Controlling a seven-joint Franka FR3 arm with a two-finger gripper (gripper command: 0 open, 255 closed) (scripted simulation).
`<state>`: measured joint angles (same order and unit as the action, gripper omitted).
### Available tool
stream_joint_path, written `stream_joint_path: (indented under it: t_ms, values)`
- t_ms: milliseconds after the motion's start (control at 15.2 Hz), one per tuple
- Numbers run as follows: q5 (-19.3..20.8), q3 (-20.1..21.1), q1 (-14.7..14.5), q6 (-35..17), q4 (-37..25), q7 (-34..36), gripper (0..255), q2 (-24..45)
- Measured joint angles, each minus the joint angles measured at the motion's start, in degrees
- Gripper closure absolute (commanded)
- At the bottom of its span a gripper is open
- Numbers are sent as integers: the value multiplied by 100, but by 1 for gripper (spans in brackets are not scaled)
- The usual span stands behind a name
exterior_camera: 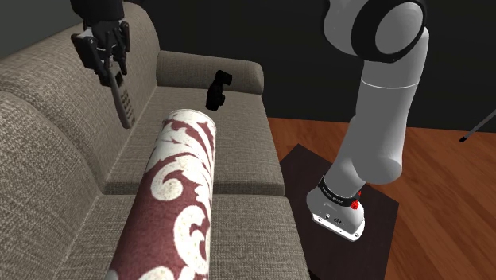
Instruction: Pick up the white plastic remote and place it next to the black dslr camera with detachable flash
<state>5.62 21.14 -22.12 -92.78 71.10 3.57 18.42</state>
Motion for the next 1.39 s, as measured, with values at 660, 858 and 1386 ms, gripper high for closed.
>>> stream_joint_path:
  t_ms: [660, 858, 1386]
  values:
    - [-713, -423, 972, -518, 2159, -1288, 255, -1720]
    - [-828, -639, 1191, -538, 2502, -1733, 255, -2038]
    - [-1004, -1301, 1685, -586, 3439, -2921, 255, -2877]
